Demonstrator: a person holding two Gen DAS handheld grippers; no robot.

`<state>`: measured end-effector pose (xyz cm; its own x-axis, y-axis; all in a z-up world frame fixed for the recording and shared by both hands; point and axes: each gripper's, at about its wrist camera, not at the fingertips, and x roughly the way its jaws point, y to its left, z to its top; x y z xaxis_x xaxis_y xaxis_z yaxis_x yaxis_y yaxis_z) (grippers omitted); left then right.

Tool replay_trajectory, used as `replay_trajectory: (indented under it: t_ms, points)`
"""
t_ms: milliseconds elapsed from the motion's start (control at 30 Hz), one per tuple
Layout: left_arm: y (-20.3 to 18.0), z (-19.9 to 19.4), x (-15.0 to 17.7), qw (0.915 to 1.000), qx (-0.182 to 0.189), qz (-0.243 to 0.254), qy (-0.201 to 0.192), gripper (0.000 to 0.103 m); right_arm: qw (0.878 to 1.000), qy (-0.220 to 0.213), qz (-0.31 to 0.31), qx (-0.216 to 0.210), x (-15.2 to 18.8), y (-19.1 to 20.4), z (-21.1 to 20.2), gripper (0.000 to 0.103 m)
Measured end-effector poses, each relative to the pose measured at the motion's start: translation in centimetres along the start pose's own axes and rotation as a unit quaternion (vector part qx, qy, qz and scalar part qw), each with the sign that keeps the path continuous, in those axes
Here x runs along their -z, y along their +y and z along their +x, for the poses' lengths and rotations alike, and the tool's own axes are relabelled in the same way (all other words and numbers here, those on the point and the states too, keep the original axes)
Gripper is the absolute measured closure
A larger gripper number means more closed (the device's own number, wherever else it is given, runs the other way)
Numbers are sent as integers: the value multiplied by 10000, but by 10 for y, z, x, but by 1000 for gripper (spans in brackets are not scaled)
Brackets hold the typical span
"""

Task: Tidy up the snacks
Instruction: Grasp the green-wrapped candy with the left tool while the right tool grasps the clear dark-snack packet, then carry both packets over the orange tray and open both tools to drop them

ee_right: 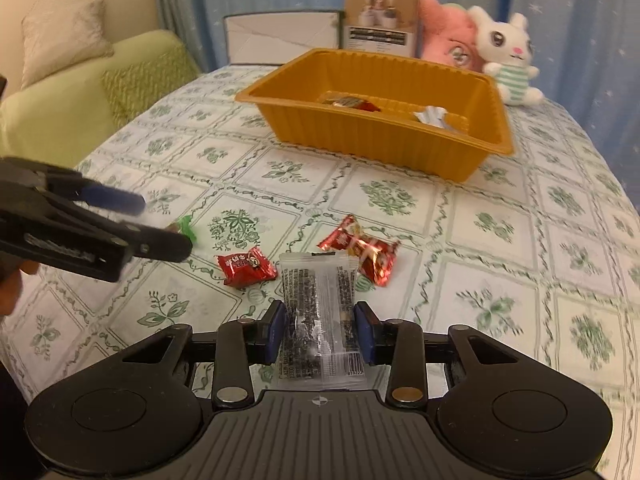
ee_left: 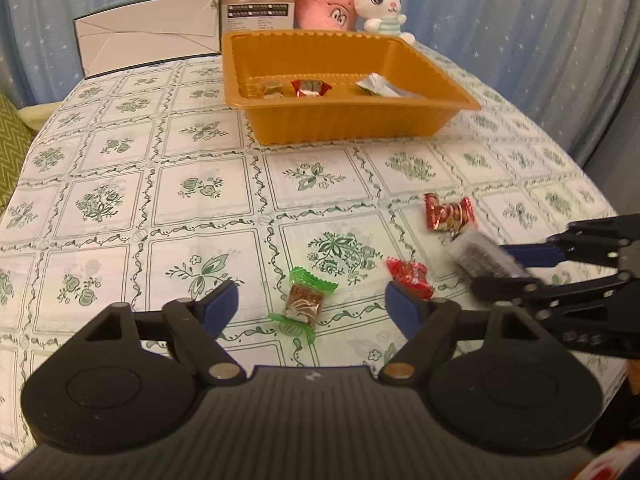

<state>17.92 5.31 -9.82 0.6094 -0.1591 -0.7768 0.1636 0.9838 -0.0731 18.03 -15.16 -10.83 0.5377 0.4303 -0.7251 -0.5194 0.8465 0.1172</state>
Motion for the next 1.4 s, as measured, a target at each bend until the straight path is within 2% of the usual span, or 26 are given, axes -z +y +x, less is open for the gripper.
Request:
replay_trajectory:
  t_ms: [200, 367, 500, 667, 933, 1400]
  points:
    - [1, 10, 0, 9995, -7, 291, 95, 39, 9991, -109, 393, 77, 6, -5, -14, 65]
    - [2, 16, -2, 9991, 34, 354, 221, 62, 9986, -135, 483, 193, 8, -7, -15, 65]
    - [1, 18, -3, 9990, 19, 375, 228, 66, 9980, -132, 548, 269, 8, -8, -14, 65]
    - [-2, 16, -3, 9988, -50, 412, 260, 81, 9975, -110, 599, 352, 9, -11, -11, 65]
    - [-4, 11, 2, 9994, -130, 271, 196, 85, 9970, -88, 639, 423, 11, -13, -9, 65]
    - [-16, -5, 8, 9998, -177, -90, 50, 85, 9966, 63, 623, 544, 12, -9, -5, 63]
